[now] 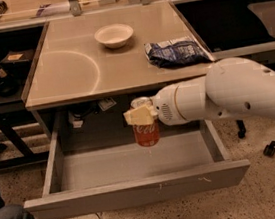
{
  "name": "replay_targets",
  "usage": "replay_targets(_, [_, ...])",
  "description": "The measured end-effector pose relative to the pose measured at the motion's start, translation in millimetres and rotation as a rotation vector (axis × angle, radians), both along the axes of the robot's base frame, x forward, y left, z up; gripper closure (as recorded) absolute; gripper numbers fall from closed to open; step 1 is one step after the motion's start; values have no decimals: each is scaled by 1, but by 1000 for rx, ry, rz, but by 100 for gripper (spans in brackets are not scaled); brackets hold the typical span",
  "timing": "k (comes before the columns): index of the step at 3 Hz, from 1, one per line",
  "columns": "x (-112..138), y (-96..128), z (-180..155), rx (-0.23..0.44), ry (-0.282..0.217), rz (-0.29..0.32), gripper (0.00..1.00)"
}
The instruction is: Place coke can into top drawer
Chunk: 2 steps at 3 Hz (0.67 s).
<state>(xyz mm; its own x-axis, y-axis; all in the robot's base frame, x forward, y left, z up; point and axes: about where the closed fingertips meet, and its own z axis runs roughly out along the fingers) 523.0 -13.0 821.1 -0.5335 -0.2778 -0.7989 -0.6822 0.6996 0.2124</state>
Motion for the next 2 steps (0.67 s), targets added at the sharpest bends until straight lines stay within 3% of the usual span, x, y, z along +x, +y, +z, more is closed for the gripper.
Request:
replay_targets(1, [-3,0,-6,0,10,-1,100])
replay_targets(2, [0,6,-18,5,-1,-40,100])
